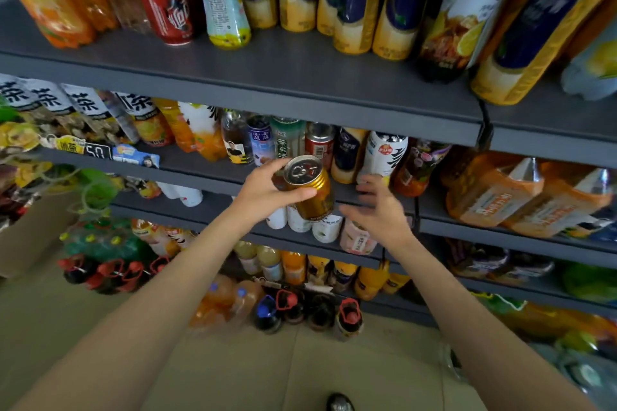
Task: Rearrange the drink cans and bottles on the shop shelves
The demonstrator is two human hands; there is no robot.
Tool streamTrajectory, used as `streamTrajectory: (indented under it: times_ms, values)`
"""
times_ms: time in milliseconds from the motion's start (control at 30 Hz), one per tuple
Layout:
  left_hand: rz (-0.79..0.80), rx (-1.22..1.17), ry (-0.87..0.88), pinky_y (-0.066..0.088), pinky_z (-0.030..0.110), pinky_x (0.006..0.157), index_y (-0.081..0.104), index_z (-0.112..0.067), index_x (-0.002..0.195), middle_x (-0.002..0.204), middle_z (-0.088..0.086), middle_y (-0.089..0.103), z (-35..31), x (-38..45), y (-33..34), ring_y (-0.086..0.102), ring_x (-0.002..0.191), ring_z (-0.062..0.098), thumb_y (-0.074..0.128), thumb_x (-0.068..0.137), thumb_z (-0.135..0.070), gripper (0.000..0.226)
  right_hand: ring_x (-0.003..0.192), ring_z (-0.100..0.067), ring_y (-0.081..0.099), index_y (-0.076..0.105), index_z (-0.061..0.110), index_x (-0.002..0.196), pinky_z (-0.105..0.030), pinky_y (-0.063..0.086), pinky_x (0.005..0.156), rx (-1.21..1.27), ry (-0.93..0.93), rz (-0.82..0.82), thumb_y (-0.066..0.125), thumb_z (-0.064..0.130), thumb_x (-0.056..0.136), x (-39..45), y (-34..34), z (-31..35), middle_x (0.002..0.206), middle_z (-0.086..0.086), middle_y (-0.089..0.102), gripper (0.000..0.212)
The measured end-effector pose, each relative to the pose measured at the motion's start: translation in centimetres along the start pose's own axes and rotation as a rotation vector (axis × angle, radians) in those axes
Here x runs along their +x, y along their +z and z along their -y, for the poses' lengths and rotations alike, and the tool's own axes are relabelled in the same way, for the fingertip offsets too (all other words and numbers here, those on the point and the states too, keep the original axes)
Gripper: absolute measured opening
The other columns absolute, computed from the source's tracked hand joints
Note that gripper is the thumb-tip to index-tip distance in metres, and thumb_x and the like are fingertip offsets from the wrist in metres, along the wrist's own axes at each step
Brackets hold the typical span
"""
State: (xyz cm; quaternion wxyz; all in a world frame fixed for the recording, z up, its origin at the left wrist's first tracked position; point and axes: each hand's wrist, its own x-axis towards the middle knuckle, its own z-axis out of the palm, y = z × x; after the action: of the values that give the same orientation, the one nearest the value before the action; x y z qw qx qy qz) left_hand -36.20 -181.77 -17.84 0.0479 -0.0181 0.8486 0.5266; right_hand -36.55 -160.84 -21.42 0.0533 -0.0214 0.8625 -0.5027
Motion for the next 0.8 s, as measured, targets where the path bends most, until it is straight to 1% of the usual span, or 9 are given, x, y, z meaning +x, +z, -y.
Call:
streamTrajectory:
  times_ms: [100,233,300,400,533,600,667,767,800]
  values:
    - [0.140,0.029,0.107,0.043,0.013,0.088,0.059,-0.023,0.117,0.116,-0.011,0.060,-3.2,-1.4,-3.5,0.056,0.106,0.001,0.081,0.065,-0.038,0.059,0.117,-0.012,0.050,0.029,0.030,0.138,-0.029,0.045,0.097,0.108,-0.158,0.206,0.078,0.024,0.073,-1.8,-0.1,5.8,0.129,0.004,0.047,0.081]
    - [0.241,-0.018,0.296,0.050,0.019,0.086,0.061,-0.035,0.107,0.115,-0.007,0.064,-9.8,-3.6,-8.5,0.061,0.102,0.003,0.086,0.057,-0.045,0.057,0.118,-0.003,0.049,0.020,0.033,0.142,-0.017,0.042,0.098,0.023,-0.398,0.156,0.080,0.023,0.071,-3.8,-1.0,14.2,0.130,0.014,0.047,0.094]
    - [0.221,-0.039,0.401,0.050,0.017,0.084,0.060,-0.034,0.107,0.113,-0.007,0.064,-13.3,-4.7,-10.9,0.061,0.099,-0.001,0.079,0.061,-0.038,0.049,0.117,0.002,0.047,0.019,0.035,0.141,-0.010,0.039,0.096,0.030,-0.495,0.072,0.080,0.029,0.069,-4.8,-1.9,17.9,0.127,0.024,0.044,0.095]
    - [0.155,-0.027,0.565,0.048,0.010,0.078,0.058,-0.028,0.114,0.109,-0.014,0.063,-17.8,-5.8,-13.7,0.060,0.094,-0.009,0.071,0.076,-0.026,0.040,0.116,0.004,0.050,0.021,0.036,0.141,-0.014,0.042,0.095,0.067,-0.635,-0.112,0.077,0.038,0.066,-5.8,-3.4,23.0,0.127,0.025,0.045,0.094]
    - [-0.018,-0.042,0.720,0.045,0.007,0.075,0.056,-0.027,0.111,0.102,-0.018,0.060,-22.3,-6.1,-16.4,0.058,0.085,-0.015,0.063,0.087,-0.024,0.026,0.112,-0.005,0.055,0.022,0.026,0.143,-0.018,0.046,0.092,0.043,-0.807,-0.320,0.075,0.034,0.074,-5.8,-5.3,28.6,0.127,0.006,0.052,0.087]
    - [-0.142,0.033,0.740,0.043,0.008,0.082,0.056,-0.023,0.118,0.106,-0.016,0.059,-23.8,-5.6,-17.6,0.057,0.094,-0.009,0.058,0.091,-0.026,0.027,0.108,-0.001,0.056,0.025,0.019,0.141,-0.019,0.047,0.090,0.048,-0.854,-0.426,0.073,0.033,0.078,-5.3,-6.4,30.6,0.124,0.007,0.053,0.081]
    - [-0.207,0.109,0.745,0.041,0.012,0.087,0.055,-0.020,0.123,0.114,-0.012,0.057,-24.6,-4.6,-18.3,0.054,0.106,0.001,0.053,0.094,-0.024,0.029,0.112,0.004,0.051,0.026,0.017,0.139,-0.023,0.047,0.094,0.060,-0.877,-0.569,0.073,0.035,0.079,-4.5,-8.2,32.0,0.131,0.012,0.045,0.078]
    - [-0.233,0.161,0.750,0.036,0.016,0.092,0.052,-0.021,0.127,0.127,-0.006,0.054,-25.3,-3.3,-18.0,0.048,0.118,0.005,0.050,0.095,-0.020,0.032,0.124,-0.011,0.045,0.025,0.015,0.138,-0.041,0.041,0.104,0.068,-0.882,-0.752,0.072,0.038,0.079,-2.5,-11.9,33.2,0.138,0.003,0.039,0.079]
    - [-0.245,0.196,0.760,0.034,0.019,0.096,0.051,-0.020,0.129,0.132,-0.004,0.052,-25.6,-2.8,-17.7,0.045,0.123,0.008,0.049,0.095,-0.019,0.034,0.127,-0.014,0.042,0.025,0.014,0.138,-0.042,0.038,0.106,0.048,-0.861,-0.792,0.072,0.035,0.079,-1.8,-13.1,33.5,0.138,0.002,0.038,0.078]
